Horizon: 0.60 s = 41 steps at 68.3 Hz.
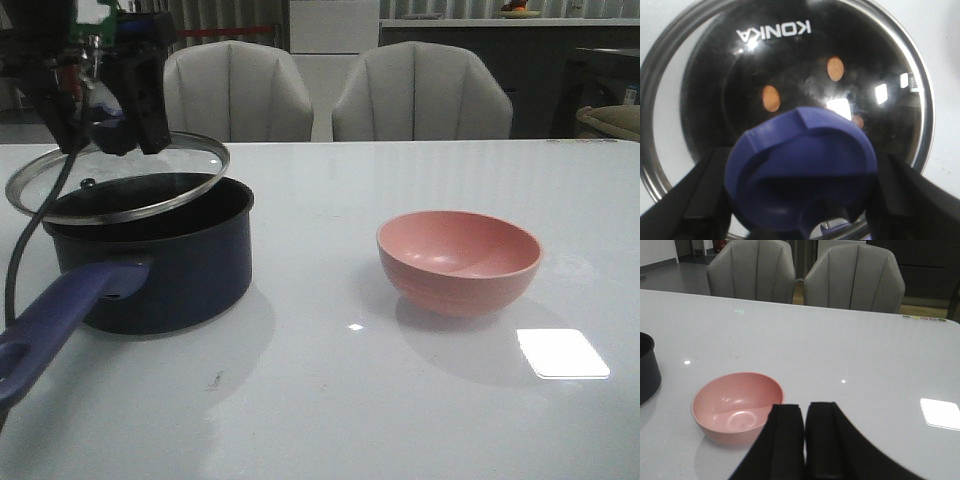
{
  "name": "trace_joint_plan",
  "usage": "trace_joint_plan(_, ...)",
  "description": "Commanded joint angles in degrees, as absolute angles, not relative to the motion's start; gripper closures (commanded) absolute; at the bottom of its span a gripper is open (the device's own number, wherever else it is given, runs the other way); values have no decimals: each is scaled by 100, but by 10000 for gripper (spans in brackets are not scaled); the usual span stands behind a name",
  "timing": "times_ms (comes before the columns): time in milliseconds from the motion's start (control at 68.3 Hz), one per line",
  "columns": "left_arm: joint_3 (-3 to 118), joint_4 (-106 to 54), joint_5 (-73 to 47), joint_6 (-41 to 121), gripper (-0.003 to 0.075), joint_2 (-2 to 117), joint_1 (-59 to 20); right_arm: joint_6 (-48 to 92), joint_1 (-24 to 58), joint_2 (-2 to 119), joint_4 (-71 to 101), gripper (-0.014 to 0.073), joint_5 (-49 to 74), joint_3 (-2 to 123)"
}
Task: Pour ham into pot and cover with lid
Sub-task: 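Carry the glass lid with the left gripper over the saucepan and lower it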
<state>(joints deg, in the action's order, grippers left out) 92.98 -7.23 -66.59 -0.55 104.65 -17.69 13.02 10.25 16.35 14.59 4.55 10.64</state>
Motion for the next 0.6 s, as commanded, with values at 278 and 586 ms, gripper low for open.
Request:
trace_joint_plan(278,9519,-1118,-6223,-57,413,10329,-1819,1358,1026,1668,1470,415,0,1227)
trace_joint_plan(586,9519,-1129,-6163,-57,375,10424,-1819,1358,1026,1668,1470,415,0,1227)
